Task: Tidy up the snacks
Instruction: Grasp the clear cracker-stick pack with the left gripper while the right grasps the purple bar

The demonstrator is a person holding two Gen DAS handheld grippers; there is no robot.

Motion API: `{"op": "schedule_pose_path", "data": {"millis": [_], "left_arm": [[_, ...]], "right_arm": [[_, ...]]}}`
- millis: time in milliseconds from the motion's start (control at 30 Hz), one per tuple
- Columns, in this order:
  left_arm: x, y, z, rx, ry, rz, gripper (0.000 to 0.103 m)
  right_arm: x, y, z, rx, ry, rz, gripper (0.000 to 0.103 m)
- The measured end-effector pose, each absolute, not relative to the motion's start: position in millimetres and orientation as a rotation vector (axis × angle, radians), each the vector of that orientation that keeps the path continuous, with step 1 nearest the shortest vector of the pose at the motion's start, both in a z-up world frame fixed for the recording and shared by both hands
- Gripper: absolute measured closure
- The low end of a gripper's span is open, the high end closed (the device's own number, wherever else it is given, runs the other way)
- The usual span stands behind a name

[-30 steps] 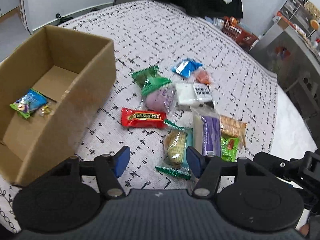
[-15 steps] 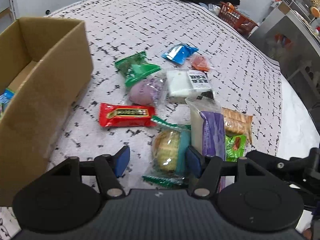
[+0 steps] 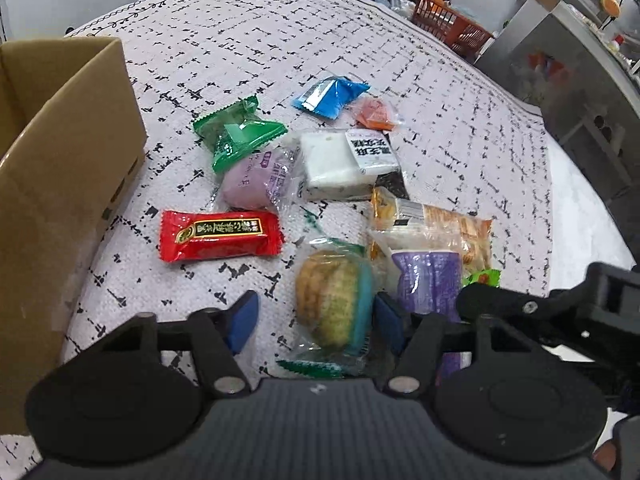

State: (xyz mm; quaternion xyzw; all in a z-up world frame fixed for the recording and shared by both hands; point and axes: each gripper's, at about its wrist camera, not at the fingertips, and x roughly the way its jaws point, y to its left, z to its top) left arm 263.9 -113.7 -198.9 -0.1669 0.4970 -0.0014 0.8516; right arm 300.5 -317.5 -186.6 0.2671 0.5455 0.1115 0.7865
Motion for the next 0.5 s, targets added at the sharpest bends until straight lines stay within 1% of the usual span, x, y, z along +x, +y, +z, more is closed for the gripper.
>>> {"op": "schedule_pose_path", "data": {"millis": [67, 100, 367, 500], "left_arm": [[264, -110, -197, -0.389, 1.043, -0.024, 0.066], [264, -107, -197, -0.406, 1.045, -0.027, 0.069], [260, -89, -186, -0.474, 1.034, 0.004, 0.083], [256, -81, -181, -0.482, 1.029, 0.022, 0.085]], "right_arm": [[301, -316, -187, 0.565, 1.178, 0.244, 0.03], [302, -315, -187, 0.56, 1.182, 0.245, 0.03], [303, -302, -187, 0.456, 1.212, 0.249, 0.03], [304, -289, -187, 0.367, 1.233, 0.265, 0.03]]}}
